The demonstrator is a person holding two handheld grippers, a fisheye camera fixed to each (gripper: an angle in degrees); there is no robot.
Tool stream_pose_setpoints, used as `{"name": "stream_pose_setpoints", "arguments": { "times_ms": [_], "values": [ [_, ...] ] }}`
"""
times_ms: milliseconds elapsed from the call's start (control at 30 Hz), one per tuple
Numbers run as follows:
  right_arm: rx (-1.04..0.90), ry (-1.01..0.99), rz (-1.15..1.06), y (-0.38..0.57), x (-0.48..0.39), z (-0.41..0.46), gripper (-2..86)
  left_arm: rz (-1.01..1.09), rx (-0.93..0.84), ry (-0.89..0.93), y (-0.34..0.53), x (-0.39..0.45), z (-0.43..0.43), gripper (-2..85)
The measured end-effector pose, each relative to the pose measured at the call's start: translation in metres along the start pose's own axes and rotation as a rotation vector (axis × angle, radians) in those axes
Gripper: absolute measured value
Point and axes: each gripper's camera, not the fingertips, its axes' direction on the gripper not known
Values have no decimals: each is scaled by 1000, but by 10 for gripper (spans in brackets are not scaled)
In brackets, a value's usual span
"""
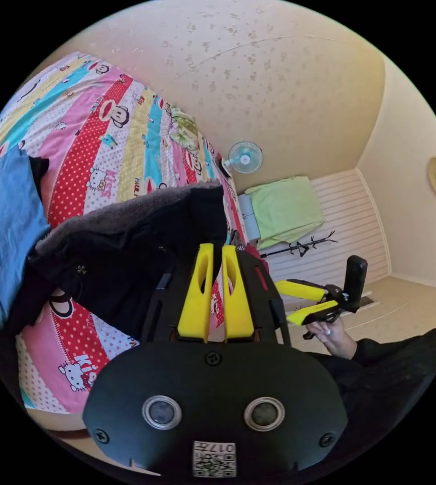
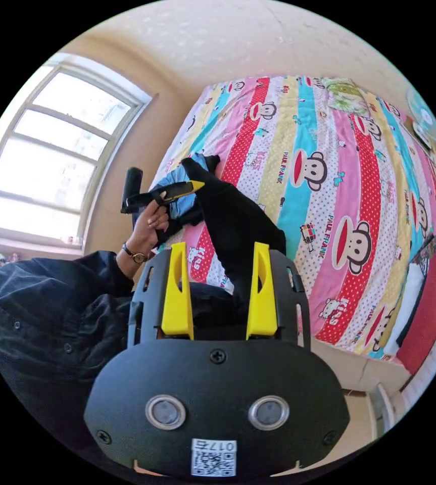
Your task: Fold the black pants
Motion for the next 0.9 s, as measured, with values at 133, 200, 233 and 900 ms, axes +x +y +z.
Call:
{"name": "stream_pose_setpoints", "arguments": {
  "times_ms": [133, 200, 233, 900],
  "values": [
    [43, 70, -58, -36, -48, 50, 169, 52, 51, 12, 15, 41, 5, 29],
    [43, 88, -72, -41, -61, 61, 140, 53, 65, 21, 27, 46, 6, 32],
    [42, 134, -90, -40, -69, 65, 112, 74, 72, -31, 35, 49, 4, 36],
    [528, -306, -518, 139, -112, -178, 35, 71, 305, -228, 221, -34, -38, 171]
  ]
}}
